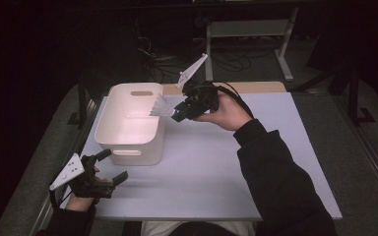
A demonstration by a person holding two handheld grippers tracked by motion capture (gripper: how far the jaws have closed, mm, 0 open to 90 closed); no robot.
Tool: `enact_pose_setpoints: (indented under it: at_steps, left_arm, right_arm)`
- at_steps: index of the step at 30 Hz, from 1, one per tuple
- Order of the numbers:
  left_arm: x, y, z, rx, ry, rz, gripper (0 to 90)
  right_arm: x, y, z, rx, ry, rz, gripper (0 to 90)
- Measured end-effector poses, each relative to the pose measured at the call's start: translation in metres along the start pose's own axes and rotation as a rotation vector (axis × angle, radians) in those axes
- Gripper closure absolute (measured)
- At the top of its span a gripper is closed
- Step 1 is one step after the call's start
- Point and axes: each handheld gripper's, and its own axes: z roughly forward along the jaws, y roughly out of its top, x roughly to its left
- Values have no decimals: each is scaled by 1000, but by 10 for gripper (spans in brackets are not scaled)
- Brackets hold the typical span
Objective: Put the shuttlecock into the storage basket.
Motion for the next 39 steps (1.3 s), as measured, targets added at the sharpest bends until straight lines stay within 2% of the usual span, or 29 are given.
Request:
enact_pose_setpoints:
  at_steps: [21,39]
  left_arm:
    - [0,0,0,0,0,2,0]
    - [0,0,0,-1,-1,2,0]
  right_arm:
    - [-3,20,12,0,13,-12,640]
    - [-6,35,35,5,41,-16,640]
